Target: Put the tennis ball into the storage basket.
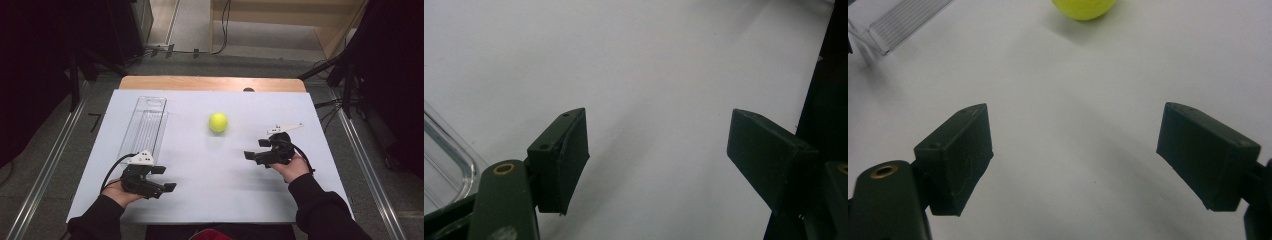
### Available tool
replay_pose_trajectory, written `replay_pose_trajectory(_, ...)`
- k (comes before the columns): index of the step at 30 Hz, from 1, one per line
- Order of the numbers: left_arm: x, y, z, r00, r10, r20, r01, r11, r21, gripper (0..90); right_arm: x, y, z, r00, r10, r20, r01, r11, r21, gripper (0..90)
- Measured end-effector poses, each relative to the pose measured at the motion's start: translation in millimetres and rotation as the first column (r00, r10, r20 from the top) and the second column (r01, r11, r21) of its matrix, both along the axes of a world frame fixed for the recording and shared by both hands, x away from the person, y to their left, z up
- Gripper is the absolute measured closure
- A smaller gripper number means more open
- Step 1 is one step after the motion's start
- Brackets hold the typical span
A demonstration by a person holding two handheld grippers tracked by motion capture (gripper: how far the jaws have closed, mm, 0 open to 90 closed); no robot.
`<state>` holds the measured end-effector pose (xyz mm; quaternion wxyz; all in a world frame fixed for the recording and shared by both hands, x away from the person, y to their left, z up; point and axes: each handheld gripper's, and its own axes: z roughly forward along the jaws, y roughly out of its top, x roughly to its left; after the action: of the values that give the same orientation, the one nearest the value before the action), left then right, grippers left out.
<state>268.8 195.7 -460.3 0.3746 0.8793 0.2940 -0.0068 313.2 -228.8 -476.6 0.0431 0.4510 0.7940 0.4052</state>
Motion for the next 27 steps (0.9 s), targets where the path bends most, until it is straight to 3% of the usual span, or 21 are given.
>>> replay_pose_trajectory(27, 0.1, 0.8, 0.1, 1.0, -0.001, 0.003, 0.001, 1.0, -0.002, 25.4, 21.0, 13.6, 4.6, 0.9999, 0.015, 0.004, -0.015, 1.0, 0.014, 12.6)
